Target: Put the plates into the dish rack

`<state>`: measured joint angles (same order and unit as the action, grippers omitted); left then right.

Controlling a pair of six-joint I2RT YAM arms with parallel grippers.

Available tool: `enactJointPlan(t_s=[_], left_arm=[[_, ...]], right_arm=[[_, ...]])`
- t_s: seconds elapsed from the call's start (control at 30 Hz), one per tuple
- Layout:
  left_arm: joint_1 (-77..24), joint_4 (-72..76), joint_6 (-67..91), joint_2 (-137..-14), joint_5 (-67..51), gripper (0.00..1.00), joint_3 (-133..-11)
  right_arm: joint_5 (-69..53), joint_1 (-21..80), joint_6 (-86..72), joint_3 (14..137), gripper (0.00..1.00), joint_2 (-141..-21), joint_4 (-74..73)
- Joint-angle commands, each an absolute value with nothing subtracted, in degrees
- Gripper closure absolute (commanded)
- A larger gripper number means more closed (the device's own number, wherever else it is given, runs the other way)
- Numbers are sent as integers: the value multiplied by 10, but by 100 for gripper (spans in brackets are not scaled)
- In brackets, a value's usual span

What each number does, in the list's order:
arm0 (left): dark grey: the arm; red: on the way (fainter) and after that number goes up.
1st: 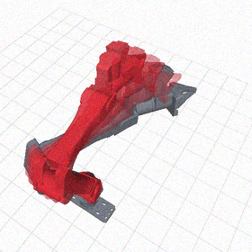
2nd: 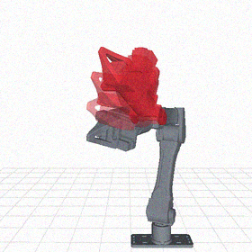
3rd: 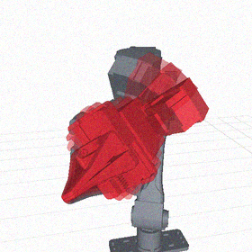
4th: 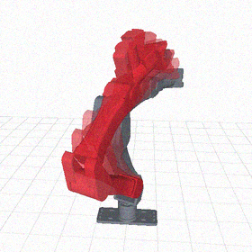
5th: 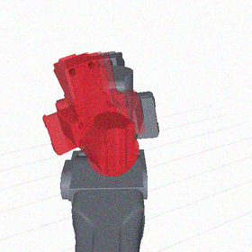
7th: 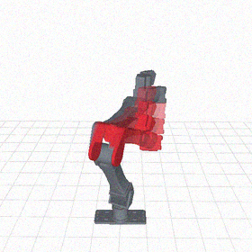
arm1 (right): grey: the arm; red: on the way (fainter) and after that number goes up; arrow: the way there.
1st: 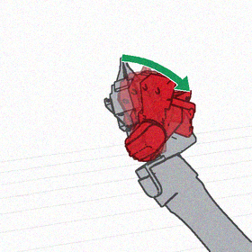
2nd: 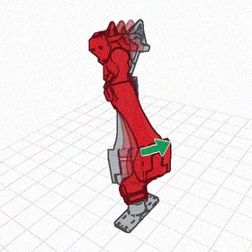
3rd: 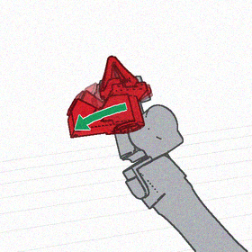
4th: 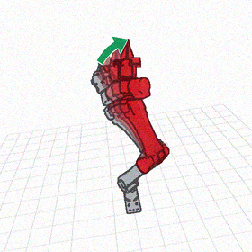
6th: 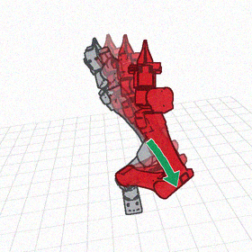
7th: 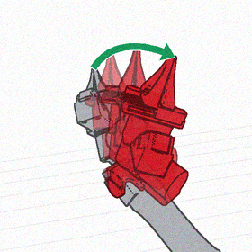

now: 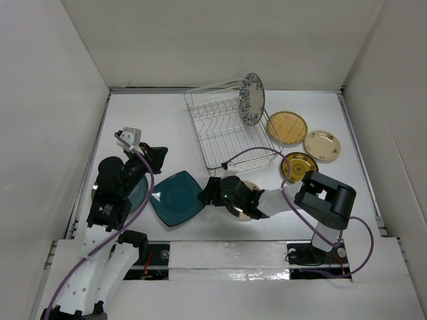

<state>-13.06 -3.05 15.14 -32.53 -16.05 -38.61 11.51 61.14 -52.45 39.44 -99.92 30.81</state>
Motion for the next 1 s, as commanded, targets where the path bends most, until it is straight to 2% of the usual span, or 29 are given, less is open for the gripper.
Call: enactJointPlan(t_s=[0.0, 0.17, 0.23, 0.3, 0.4, 0.43, 0.5, 0.53, 0.6, 0.8, 0.97], left_arm=[[-133, -10, 154, -324, -168, 100, -388], [-133, -10, 154, -323, -166, 100, -388], [-133, -10, 154, -323, -166, 100, -388], [-133, -11, 154, -323, -163, 100, -388], [-133, -11, 153, -323, -158, 100, -388], [-133, -11, 153, -323, -158, 100, -388], [-133, -11, 154, -323, -156, 100, -388], [-133, -11, 153, -323, -156, 100, -388], [-133, -11, 153, -323, -154, 100, -388], [-133, -12, 152, -323, -148, 100, -388], [-133, -12, 152, -321, -142, 100, -389]], right_arm=[[69, 608, -543, 411, 39, -1035, 397], [26, 608, -567, 401, 43, -1077, 460], [18, 608, -571, 396, 50, -1085, 478], [4, 603, -577, 392, 52, -1091, 500], [-13, 603, -584, 388, 64, -1106, 529], [-16, 603, -590, 385, 72, -1112, 537], [-22, 603, -597, 374, 82, -1122, 566], [-24, 598, -604, 369, 91, -1122, 576], [-20, 598, -608, 354, 99, -1113, 606], [-4, 604, -599, 285, 100, -1010, 620], [39, 616, -558, 276, 100, -846, 521]])
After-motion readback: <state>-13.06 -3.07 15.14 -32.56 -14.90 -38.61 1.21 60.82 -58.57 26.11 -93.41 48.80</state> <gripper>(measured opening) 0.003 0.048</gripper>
